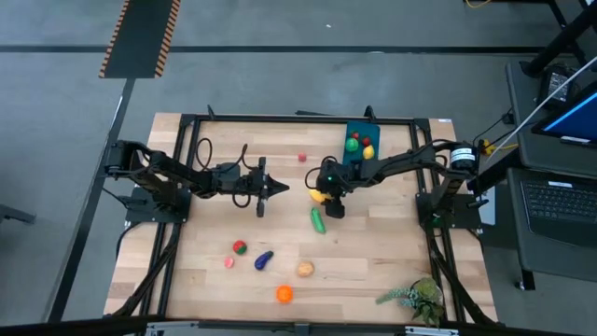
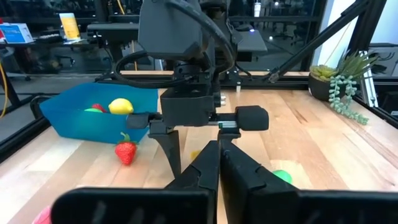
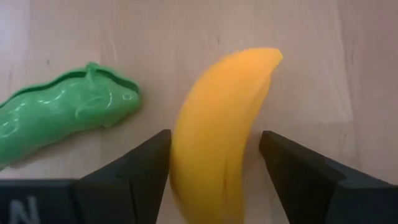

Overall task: Pick and placing Produce into tupperware
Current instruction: Put the yellow banana into the blue bin

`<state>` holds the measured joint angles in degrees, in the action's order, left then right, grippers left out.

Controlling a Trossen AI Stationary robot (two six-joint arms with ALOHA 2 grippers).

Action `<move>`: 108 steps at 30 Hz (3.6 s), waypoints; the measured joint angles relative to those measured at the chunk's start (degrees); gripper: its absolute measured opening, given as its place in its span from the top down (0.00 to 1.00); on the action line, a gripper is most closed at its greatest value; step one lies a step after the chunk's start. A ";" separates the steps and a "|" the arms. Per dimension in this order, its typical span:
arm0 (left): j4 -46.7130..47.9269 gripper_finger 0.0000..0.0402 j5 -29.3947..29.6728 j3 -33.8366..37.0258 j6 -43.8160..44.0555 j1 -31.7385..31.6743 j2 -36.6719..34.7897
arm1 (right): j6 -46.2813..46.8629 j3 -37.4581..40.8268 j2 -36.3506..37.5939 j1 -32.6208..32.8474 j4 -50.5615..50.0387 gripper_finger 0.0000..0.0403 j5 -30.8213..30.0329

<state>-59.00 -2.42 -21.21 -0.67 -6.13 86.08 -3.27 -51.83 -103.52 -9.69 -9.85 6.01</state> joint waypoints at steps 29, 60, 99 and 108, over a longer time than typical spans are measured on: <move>1.00 0.86 0.00 0.00 -0.02 0.00 0.04 | 1.68 0.39 11.79 -0.28 -9.48 0.65 -1.27; 1.55 0.73 -0.01 0.00 0.18 0.04 0.04 | 5.92 40.41 64.00 5.66 24.50 0.65 -8.85; 1.55 0.86 -0.02 0.00 0.46 0.04 0.04 | 4.61 41.75 71.64 3.21 23.55 0.65 -28.80; 1.52 0.90 0.00 -0.02 0.46 0.04 0.04 | 6.01 34.50 64.80 -5.35 9.57 0.65 -21.04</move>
<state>-57.47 -2.42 -21.23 -0.21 -6.09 86.13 2.74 -17.34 -38.72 -15.05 -0.29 -15.03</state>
